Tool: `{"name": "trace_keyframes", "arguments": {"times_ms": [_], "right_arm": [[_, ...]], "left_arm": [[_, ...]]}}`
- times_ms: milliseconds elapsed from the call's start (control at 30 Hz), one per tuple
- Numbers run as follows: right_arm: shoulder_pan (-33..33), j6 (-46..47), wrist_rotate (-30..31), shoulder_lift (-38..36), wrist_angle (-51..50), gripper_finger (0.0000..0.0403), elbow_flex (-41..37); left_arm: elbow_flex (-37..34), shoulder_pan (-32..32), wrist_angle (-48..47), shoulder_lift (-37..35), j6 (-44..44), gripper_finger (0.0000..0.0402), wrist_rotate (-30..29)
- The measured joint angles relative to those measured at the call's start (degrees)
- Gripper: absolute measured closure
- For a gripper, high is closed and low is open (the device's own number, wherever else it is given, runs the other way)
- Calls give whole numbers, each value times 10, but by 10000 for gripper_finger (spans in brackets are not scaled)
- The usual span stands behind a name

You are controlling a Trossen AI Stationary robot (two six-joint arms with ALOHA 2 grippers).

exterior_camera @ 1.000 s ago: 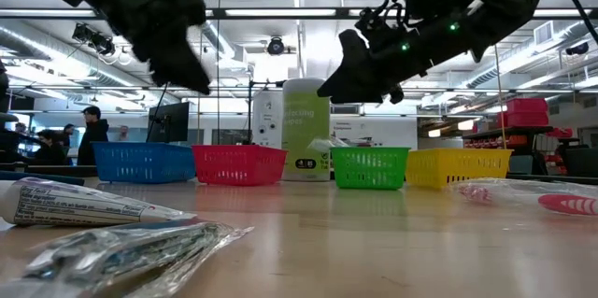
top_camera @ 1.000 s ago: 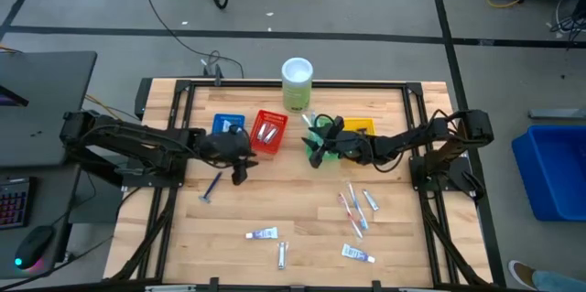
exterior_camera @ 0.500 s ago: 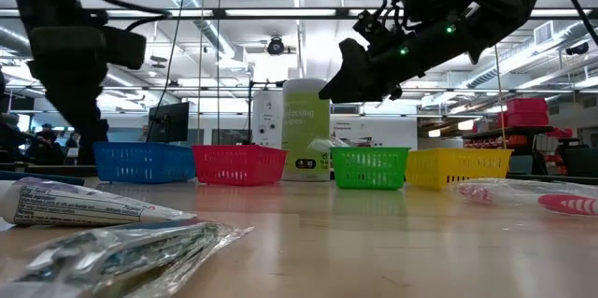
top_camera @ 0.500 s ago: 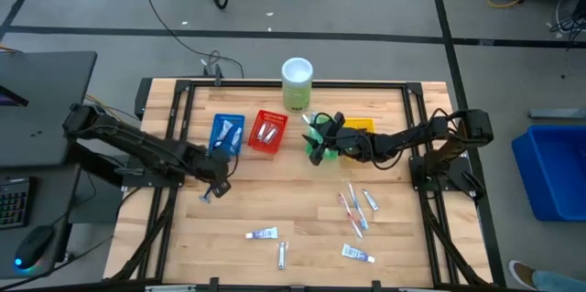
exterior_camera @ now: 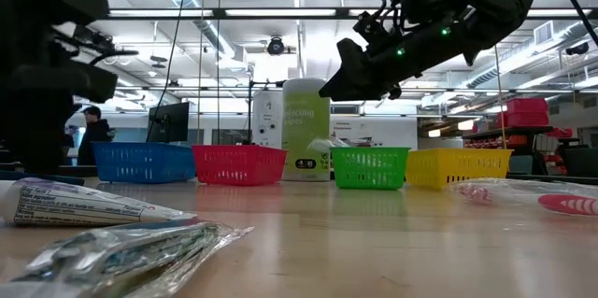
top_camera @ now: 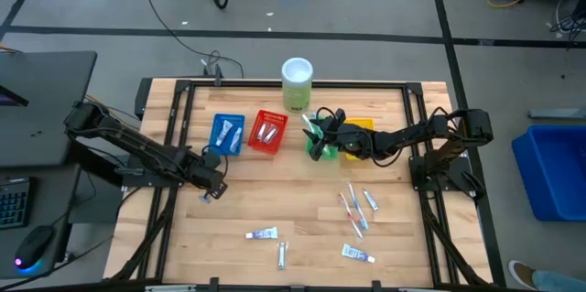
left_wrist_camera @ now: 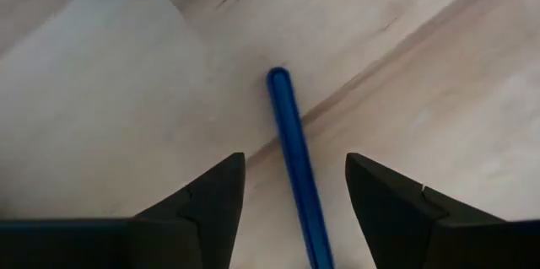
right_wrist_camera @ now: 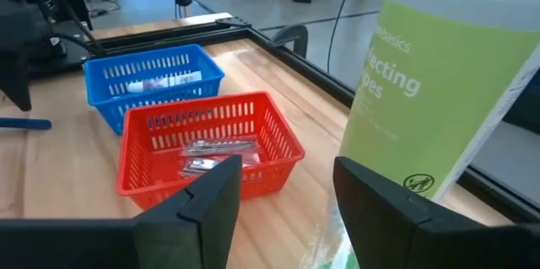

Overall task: Pick & Place Travel size toiletries
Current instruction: Put the blue razor into the yellow basket

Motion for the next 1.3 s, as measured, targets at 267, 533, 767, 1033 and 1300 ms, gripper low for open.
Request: {"name": "trace_keyframes", "arguments": {"times_ms": [267,533,767,1033,1300], "right_arm": [[0,0,0,0,0,194,0],[-1,0,-30,0,7,207,0],[-2,0,-105,0,39,207,0],[-2,0,-137,0,59,195,0],[-2,0,-138,0,55,202,0]], "left_arm": [[-37,-1,33,-2,17,210,-2],[-38,-1,34,-1,9,287,-14],[-1,-1,115,1,83,342,-72],[45,-1,275,1,270,394,-140],[67,-1,188,0,290,341,-66]]}}
